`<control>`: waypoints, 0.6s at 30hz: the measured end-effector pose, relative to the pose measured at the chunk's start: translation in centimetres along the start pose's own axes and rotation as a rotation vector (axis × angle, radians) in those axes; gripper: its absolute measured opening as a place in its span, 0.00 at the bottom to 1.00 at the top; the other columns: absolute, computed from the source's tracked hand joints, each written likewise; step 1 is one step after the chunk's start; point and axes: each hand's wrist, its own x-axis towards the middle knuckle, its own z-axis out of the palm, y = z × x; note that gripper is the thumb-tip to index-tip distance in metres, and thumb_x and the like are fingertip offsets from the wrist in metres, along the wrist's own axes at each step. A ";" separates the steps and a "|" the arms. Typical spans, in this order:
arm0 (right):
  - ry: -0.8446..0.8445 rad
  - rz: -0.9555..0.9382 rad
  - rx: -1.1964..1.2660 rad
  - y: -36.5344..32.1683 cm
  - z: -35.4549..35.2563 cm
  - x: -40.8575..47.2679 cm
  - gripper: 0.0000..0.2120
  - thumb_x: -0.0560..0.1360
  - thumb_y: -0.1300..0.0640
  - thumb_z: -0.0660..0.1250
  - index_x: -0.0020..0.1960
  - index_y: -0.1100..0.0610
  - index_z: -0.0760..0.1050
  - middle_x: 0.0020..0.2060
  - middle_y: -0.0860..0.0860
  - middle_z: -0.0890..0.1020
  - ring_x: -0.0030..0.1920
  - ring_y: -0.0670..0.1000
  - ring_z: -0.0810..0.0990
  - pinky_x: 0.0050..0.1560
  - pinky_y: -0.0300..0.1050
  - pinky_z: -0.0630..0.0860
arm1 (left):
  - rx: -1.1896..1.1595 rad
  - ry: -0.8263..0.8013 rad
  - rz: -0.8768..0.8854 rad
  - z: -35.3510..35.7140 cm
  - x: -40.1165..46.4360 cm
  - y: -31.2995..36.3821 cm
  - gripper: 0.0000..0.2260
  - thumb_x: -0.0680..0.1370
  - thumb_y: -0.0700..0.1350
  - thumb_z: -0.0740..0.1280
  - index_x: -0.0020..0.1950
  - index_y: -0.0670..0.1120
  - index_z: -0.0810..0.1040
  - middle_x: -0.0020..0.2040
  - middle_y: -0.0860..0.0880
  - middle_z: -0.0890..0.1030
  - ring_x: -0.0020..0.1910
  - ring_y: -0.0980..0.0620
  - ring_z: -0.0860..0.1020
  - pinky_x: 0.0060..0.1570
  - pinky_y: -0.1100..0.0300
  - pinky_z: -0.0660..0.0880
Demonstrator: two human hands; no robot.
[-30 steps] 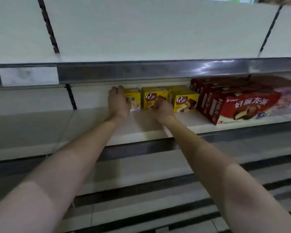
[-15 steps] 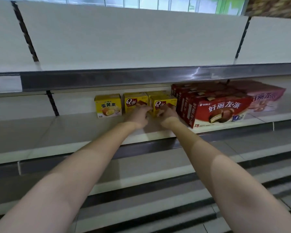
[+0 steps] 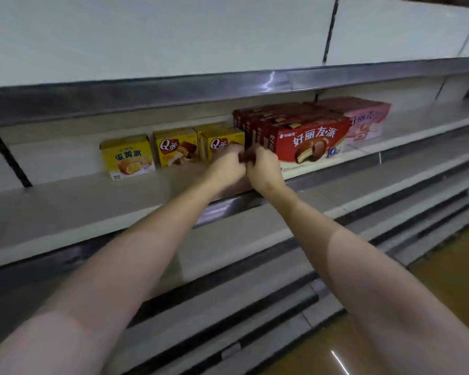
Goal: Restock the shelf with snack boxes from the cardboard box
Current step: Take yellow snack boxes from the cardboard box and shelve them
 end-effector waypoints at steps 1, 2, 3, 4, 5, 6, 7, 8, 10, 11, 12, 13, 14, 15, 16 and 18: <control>0.055 0.002 -0.018 0.4 -0.9 -0.7 0.09 0.73 0.63 0.63 0.52 0.60 0.78 0.48 0.57 0.82 0.50 0.59 0.79 0.48 0.47 0.73 | 0.001 -0.021 0.033 0.3 0.1 0.6 0.05 0.74 0.39 0.64 0.44 0.47 0.78 0.44 0.46 0.81 0.45 0.45 0.79 0.45 0.53 0.77; 0.112 0.010 -0.034 0.8 -1.7 -1.6 0.07 0.73 0.63 0.63 0.50 0.59 0.77 0.47 0.57 0.81 0.48 0.58 0.79 0.47 0.48 0.74 | 0.025 -0.040 0.066 0.5 0.1 1.2 0.04 0.74 0.39 0.65 0.44 0.47 0.79 0.44 0.47 0.81 0.45 0.46 0.79 0.45 0.53 0.77; 0.161 0.038 -0.047 1.3 -2.6 -2.7 0.06 0.74 0.63 0.62 0.48 0.59 0.76 0.46 0.56 0.80 0.47 0.56 0.78 0.46 0.48 0.73 | 0.052 -0.056 0.106 0.8 0.0 1.9 0.04 0.75 0.39 0.66 0.45 0.47 0.79 0.44 0.48 0.82 0.45 0.47 0.80 0.46 0.53 0.78; 0.202 0.083 -0.057 1.9 -3.4 -3.9 0.04 0.75 0.63 0.62 0.48 0.59 0.75 0.45 0.54 0.80 0.45 0.54 0.77 0.43 0.47 0.72 | 0.068 -0.070 0.157 1.0 -0.3 2.6 0.05 0.75 0.39 0.66 0.45 0.46 0.80 0.45 0.48 0.82 0.45 0.47 0.80 0.45 0.52 0.78; 0.230 0.135 -0.070 2.3 -4.3 -5.2 0.03 0.76 0.63 0.63 0.47 0.59 0.75 0.44 0.54 0.79 0.43 0.53 0.76 0.42 0.45 0.70 | 0.065 -0.090 0.208 1.5 -0.7 3.3 0.04 0.75 0.39 0.67 0.45 0.46 0.80 0.46 0.47 0.82 0.46 0.47 0.80 0.45 0.53 0.78; 0.250 0.176 -0.090 2.8 -4.9 -6.7 0.02 0.75 0.64 0.62 0.46 0.59 0.74 0.43 0.54 0.79 0.42 0.53 0.75 0.40 0.44 0.69 | 0.057 -0.117 0.253 2.0 -1.3 4.1 0.03 0.75 0.39 0.67 0.45 0.46 0.79 0.46 0.47 0.82 0.46 0.46 0.80 0.44 0.55 0.77; 0.269 0.206 -0.124 3.4 -5.5 -8.2 0.02 0.75 0.64 0.62 0.45 0.60 0.73 0.42 0.55 0.79 0.42 0.54 0.75 0.40 0.46 0.69 | 0.057 -0.154 0.306 2.7 -2.0 4.9 0.03 0.76 0.39 0.67 0.44 0.46 0.79 0.46 0.47 0.81 0.46 0.46 0.79 0.43 0.56 0.75; 0.282 0.237 -0.162 4.1 -6.0 -9.8 0.02 0.74 0.64 0.62 0.45 0.61 0.73 0.42 0.56 0.79 0.42 0.56 0.76 0.40 0.47 0.70 | 0.076 -0.203 0.363 3.5 -2.9 5.6 0.03 0.76 0.40 0.67 0.44 0.47 0.78 0.46 0.46 0.81 0.47 0.45 0.79 0.43 0.55 0.75; 0.297 0.351 -0.225 5.4 -6.9 -13.6 0.03 0.75 0.63 0.62 0.46 0.61 0.74 0.43 0.56 0.80 0.44 0.57 0.78 0.43 0.49 0.72 | 0.104 -0.317 0.491 6.1 -5.3 7.2 0.03 0.78 0.41 0.64 0.45 0.47 0.76 0.47 0.44 0.80 0.49 0.43 0.79 0.45 0.52 0.73; 0.295 0.425 -0.246 6.0 -7.4 -15.8 0.03 0.75 0.62 0.63 0.47 0.60 0.75 0.44 0.56 0.80 0.46 0.56 0.78 0.44 0.49 0.73 | 0.104 -0.372 0.557 7.4 -7.1 8.1 0.03 0.79 0.41 0.63 0.47 0.45 0.76 0.49 0.42 0.80 0.52 0.41 0.78 0.47 0.51 0.70; 0.288 0.498 -0.269 6.5 -7.9 -18.3 0.03 0.76 0.61 0.62 0.48 0.60 0.75 0.46 0.56 0.80 0.47 0.56 0.78 0.45 0.50 0.75 | 0.096 -0.439 0.600 8.9 -8.9 8.8 0.05 0.79 0.41 0.62 0.49 0.43 0.77 0.51 0.41 0.80 0.54 0.40 0.77 0.48 0.53 0.68; 0.280 0.565 -0.294 6.9 -8.3 -20.9 0.04 0.76 0.61 0.62 0.48 0.60 0.75 0.46 0.56 0.80 0.47 0.57 0.78 0.46 0.50 0.75 | 0.066 -0.504 0.628 10.3 -10.9 9.5 0.06 0.80 0.41 0.61 0.50 0.42 0.77 0.51 0.41 0.80 0.53 0.41 0.77 0.46 0.55 0.66; 0.281 0.625 -0.318 7.3 -8.7 -23.8 0.04 0.76 0.62 0.63 0.48 0.61 0.75 0.46 0.56 0.79 0.48 0.57 0.78 0.46 0.49 0.75 | 0.050 -0.580 0.639 11.7 -13.0 9.9 0.05 0.80 0.40 0.61 0.50 0.42 0.76 0.49 0.44 0.80 0.50 0.43 0.77 0.43 0.57 0.67; 0.293 0.689 -0.335 7.5 -9.1 -27.0 0.04 0.76 0.62 0.63 0.49 0.61 0.76 0.46 0.56 0.79 0.48 0.57 0.77 0.46 0.47 0.73 | 0.056 -0.650 0.666 13.2 -15.1 10.1 0.04 0.80 0.39 0.60 0.48 0.43 0.75 0.46 0.46 0.78 0.47 0.45 0.77 0.42 0.59 0.68; 0.314 0.758 -0.347 7.7 -9.4 -30.4 0.04 0.76 0.62 0.64 0.49 0.61 0.76 0.46 0.56 0.79 0.48 0.57 0.78 0.46 0.46 0.72 | 0.065 -0.710 0.696 14.8 -17.3 10.4 0.04 0.79 0.39 0.61 0.48 0.43 0.76 0.46 0.47 0.78 0.48 0.46 0.78 0.44 0.58 0.72; 0.343 0.897 -0.387 7.7 -9.9 -37.1 0.04 0.74 0.62 0.65 0.48 0.61 0.77 0.45 0.59 0.80 0.48 0.60 0.79 0.46 0.48 0.72 | 0.069 -0.828 0.744 18.1 -21.4 10.7 0.05 0.76 0.41 0.63 0.49 0.46 0.77 0.48 0.45 0.80 0.51 0.43 0.80 0.50 0.53 0.76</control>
